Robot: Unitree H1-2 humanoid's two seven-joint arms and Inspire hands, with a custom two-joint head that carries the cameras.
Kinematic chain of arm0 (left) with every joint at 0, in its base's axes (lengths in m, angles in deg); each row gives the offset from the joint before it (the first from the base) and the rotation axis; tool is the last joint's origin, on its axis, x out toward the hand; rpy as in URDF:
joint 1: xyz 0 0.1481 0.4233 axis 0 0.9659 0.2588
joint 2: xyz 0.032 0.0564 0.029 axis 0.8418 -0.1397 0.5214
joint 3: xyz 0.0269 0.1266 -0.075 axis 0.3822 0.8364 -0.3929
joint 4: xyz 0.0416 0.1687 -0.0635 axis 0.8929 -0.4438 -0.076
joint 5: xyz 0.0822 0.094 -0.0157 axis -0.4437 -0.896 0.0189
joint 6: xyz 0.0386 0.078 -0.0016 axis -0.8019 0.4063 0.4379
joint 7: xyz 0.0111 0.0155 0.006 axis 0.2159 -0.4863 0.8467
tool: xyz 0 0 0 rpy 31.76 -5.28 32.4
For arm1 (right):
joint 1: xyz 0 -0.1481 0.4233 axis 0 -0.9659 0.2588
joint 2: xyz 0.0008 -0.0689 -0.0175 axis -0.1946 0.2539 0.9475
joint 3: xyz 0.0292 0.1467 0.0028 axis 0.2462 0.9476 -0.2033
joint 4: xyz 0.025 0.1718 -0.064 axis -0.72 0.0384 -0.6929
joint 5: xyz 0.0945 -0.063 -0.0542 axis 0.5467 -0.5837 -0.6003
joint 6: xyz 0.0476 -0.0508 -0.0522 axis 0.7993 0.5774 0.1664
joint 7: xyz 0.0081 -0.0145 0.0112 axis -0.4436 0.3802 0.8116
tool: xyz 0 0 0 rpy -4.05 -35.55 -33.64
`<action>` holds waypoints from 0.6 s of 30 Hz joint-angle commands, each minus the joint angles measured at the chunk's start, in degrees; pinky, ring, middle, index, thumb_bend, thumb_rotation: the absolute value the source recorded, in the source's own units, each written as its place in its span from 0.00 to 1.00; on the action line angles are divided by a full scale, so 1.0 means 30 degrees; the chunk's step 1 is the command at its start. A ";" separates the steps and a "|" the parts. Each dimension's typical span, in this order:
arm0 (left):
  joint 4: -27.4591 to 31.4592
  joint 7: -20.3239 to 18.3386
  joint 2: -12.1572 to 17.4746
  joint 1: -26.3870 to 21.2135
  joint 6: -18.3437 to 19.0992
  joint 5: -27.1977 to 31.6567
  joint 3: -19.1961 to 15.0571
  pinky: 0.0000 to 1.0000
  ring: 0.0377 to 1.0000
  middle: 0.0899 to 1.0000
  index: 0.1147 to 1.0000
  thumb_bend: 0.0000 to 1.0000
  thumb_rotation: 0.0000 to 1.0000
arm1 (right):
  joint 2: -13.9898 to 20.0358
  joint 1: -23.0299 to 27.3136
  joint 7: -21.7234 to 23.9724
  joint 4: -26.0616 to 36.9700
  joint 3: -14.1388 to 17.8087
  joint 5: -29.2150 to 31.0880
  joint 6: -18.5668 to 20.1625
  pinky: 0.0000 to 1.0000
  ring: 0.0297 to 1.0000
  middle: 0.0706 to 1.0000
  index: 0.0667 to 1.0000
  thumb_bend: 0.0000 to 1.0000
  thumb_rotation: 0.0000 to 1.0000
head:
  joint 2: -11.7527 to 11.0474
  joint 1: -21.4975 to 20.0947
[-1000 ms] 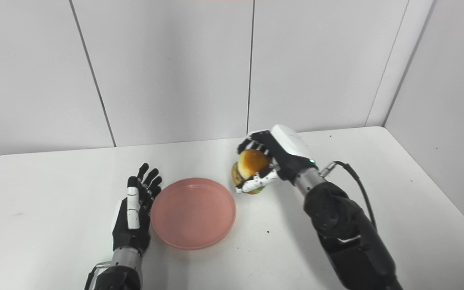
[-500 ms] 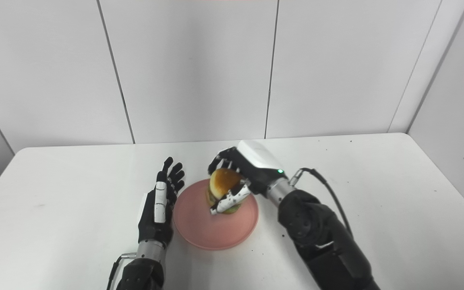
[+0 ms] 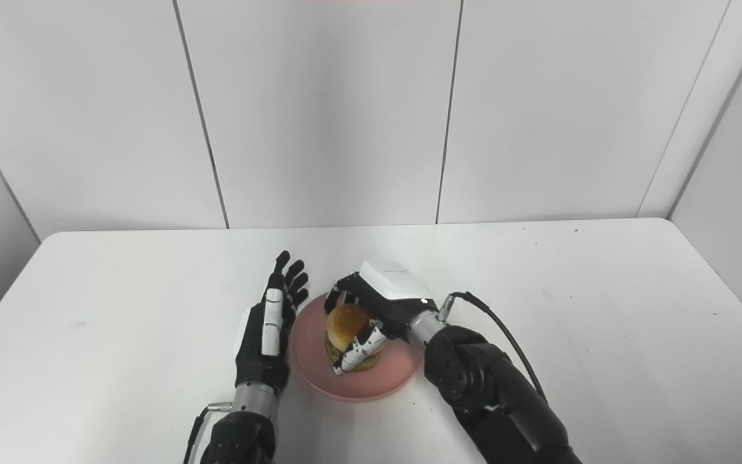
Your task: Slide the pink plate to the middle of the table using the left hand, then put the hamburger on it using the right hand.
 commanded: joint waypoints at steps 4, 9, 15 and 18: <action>-0.1185 0.0079 -0.0537 0.1160 -0.0563 0.0108 0.0001 0.93 0.93 0.94 0.94 0.67 1.00 | -0.0052 0.0965 -0.0839 -0.0528 -0.0042 -0.0414 -0.1190 0.29 0.35 0.44 0.51 0.51 0.00 | 0.0027 0.0036; -0.1068 -0.0180 -0.0554 0.1243 -0.0656 0.0456 -0.0055 0.93 0.94 0.95 0.95 0.67 1.00 | 0.0006 0.0518 -0.1259 0.0053 0.0173 -0.0623 -0.1427 0.40 0.48 0.52 0.48 0.52 0.07 | 0.0060 -0.0037; -0.1269 -0.0332 -0.0355 0.1076 -0.0661 0.0559 0.0036 0.97 0.96 0.97 0.96 0.69 1.00 | 0.0040 -0.0165 -0.0465 0.1093 0.1008 0.1550 -0.1782 0.81 0.91 0.90 0.88 0.66 0.42 | 0.0043 -0.0150; -0.0977 -0.0053 -0.0316 0.1134 -0.0236 0.0194 0.0089 0.97 0.96 0.96 0.95 0.69 1.00 | 0.0070 -0.0709 -0.0357 0.1730 0.1565 0.2790 -0.2086 0.93 0.99 0.99 0.95 0.65 0.49 | 0.0040 -0.0223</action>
